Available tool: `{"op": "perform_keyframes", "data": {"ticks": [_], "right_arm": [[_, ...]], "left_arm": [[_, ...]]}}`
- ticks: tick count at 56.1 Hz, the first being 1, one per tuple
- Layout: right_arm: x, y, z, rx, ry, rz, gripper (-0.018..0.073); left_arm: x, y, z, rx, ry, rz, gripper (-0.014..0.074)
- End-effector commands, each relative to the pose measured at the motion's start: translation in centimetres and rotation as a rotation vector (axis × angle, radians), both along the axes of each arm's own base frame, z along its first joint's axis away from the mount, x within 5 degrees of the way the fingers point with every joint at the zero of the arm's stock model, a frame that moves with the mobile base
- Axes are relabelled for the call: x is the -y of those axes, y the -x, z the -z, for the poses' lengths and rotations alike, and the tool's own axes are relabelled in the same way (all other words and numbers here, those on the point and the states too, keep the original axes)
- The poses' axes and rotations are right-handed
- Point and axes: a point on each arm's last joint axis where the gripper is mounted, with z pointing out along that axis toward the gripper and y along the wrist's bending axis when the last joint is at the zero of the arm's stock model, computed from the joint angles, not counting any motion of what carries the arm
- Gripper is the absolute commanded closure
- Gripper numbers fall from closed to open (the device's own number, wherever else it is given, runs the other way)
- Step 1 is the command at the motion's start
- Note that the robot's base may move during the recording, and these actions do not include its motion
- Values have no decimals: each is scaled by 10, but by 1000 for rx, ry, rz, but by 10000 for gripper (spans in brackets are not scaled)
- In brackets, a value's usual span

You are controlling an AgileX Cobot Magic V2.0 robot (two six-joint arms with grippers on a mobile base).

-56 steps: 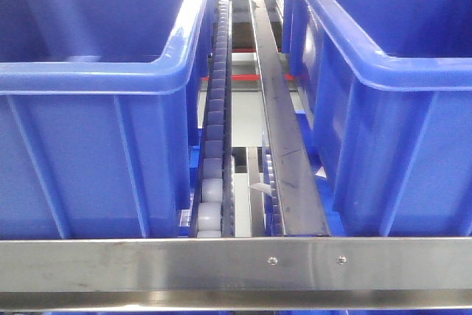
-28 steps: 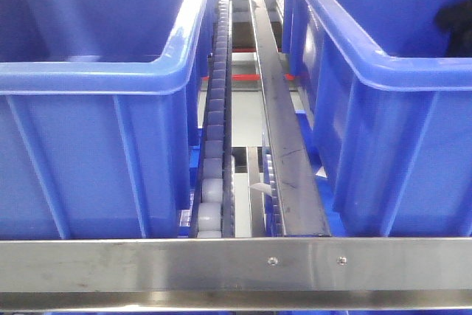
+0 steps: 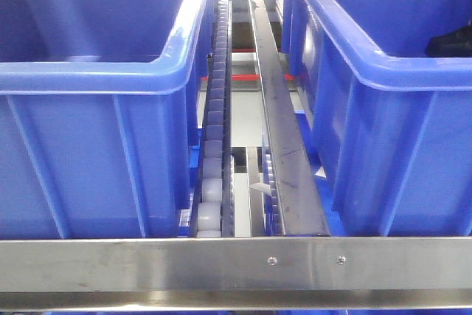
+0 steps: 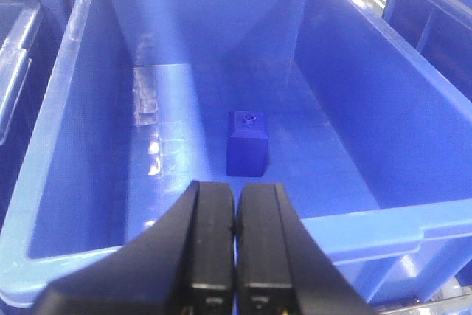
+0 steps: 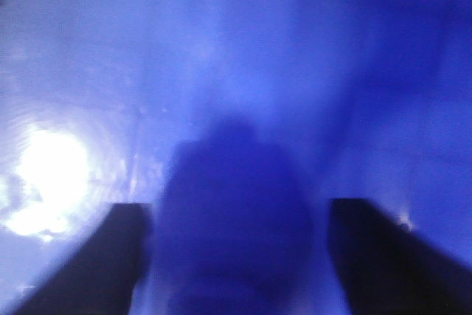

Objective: Pick and sort blue part to right shelf
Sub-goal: 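Lower the right gripper's part into its bin and open it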

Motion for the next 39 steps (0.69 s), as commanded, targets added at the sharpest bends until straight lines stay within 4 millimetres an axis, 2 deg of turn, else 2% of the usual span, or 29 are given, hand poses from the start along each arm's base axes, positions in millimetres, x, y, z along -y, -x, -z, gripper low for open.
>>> {"op": "perform_keyframes", "data": {"ticks": [1,9,13,17,24,27,30,33,39], "right_arm": [[3,0,-40,133,12,-1,-55],[3,16,-71,197,12,-3,-52],[3,28,-89,245,12,-3,-11],[3,45,-108,301,7,-3,95],[2,81,-133,385,-6,0,355],[2,101,-140,408,-7,-1,439],[2,119,-141,417,-7,-1,487],[2,140,-143,440,-8,-2,501],[1,185,-133,491,-17,1,501]], "left_arm": [[1,0,-16,94,36,9,471],[1,0,-16,94,36,9,471],[1,0,-16,94,36,9,471],[1,0,-16,94,36,9,471],[1,0,-16,94,36,9,471],[1,0,-16,94,36,9,471],[1,0,-16,94,36,9,471],[1,0,-16,94,36,9,471],[1,0,-16,94,36,9,472]]}}
